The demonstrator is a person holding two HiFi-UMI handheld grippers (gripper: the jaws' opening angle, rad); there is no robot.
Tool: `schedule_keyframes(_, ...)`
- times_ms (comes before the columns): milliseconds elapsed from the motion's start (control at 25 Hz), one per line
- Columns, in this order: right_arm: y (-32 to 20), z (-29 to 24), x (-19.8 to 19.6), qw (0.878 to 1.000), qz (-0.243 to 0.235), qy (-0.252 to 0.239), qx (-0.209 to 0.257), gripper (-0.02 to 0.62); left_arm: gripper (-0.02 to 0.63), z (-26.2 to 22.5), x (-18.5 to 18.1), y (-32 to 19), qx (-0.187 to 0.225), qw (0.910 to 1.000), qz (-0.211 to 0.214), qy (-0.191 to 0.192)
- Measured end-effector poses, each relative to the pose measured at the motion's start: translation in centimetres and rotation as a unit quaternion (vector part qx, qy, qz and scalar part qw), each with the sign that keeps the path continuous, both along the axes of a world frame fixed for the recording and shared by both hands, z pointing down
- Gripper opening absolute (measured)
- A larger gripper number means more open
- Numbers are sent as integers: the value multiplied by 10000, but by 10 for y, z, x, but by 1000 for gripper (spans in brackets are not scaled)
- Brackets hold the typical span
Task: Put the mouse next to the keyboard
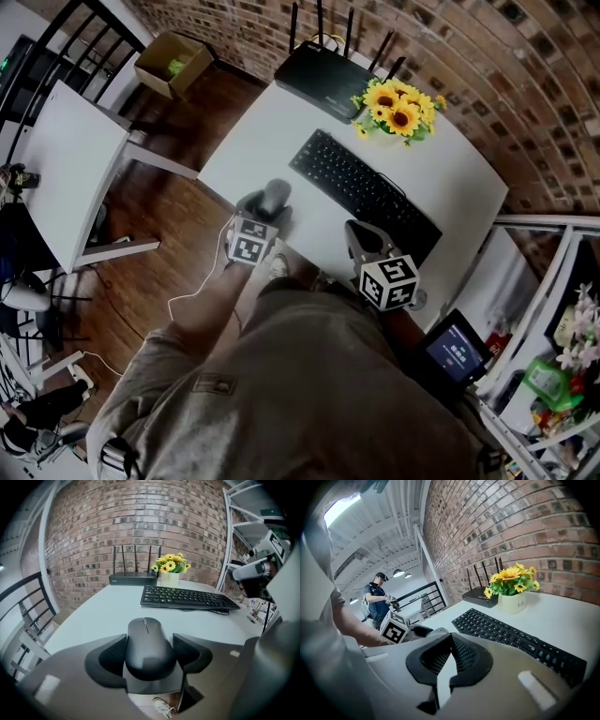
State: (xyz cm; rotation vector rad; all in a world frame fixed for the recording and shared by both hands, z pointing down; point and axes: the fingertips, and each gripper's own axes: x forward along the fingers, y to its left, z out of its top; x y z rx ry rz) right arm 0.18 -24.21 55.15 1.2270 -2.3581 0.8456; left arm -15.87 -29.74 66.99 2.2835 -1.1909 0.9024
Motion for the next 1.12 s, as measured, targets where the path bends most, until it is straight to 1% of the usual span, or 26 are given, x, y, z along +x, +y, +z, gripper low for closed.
schedule_keyframes(160,3,0,2,10000,60,-14,1,11,304,6,0,3,-136,9999,35,-53)
schedule_keyframes(360,7,1,4,9999,110,-17,-20,11,307,2,5,-4,-303,9993,-135,200)
schedule_keyframes(440,8,1,5,9999,112,-16,-23,11,308,4,6,-6,-350,9991,-187,171)
schedule_keyframes(520,9,0,6,9999,106,-13,-20,11,307,6,4,-9,-375,9987,-329,115)
schedule_keyframes(560,10,0,7,9999,106,-12,-19,11,294,8,2,-10,-366,9985,-402,87)
schedule_keyframes(640,10,-1,9,9999,115,-7,-19,11,291,10,1,-12,-331,9984,-447,56)
schedule_keyframes(840,11,-1,11,9999,119,-6,-6,11,290,4,1,-10,-258,9993,-265,50)
schedule_keyframes(1000,10,-2,10,9999,146,-1,8,11,290,-9,6,-10,-112,9995,-191,224)
schedule_keyframes(1120,11,-4,12,9996,290,15,43,11,290,-27,16,-11,42,9993,3,362)
